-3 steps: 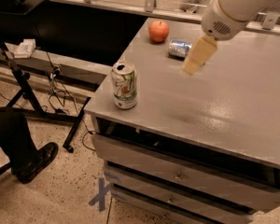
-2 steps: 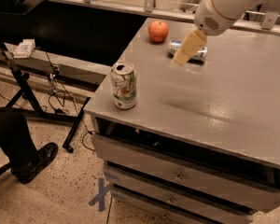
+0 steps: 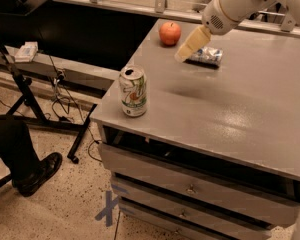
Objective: Place redbull can upright
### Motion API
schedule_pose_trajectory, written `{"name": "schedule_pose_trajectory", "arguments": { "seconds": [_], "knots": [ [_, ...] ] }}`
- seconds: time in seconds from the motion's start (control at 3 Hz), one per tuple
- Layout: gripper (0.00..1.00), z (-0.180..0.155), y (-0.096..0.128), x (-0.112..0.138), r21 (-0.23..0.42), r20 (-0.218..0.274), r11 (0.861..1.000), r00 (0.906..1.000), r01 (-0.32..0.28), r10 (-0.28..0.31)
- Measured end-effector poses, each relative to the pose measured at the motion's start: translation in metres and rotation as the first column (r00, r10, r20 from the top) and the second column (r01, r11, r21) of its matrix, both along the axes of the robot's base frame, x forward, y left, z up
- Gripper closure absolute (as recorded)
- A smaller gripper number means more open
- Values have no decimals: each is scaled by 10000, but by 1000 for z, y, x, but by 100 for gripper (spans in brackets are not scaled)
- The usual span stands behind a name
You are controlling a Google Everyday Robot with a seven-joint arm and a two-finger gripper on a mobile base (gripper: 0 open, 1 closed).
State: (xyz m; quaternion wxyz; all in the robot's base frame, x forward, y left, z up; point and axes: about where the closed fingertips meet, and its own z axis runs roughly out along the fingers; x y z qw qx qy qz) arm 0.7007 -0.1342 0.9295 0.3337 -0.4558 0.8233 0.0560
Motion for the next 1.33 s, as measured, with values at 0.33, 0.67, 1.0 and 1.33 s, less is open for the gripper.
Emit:
{"name": "schedule_pose_trajectory", "arguments": {
  "seconds": [0.33,0.67,1.0,1.33],
  "knots": [
    [0,-14,9,21,152,-206,9999,9998,-52,55],
    [0,-27,10,41,-127,-369,9999,9993,-43,38],
    [0,-38,3,56,-521,-430,9986,9990,72,-95],
    [0,-50,-4,66,-1112,-577,9937,9981,135,-200]
  ]
}}
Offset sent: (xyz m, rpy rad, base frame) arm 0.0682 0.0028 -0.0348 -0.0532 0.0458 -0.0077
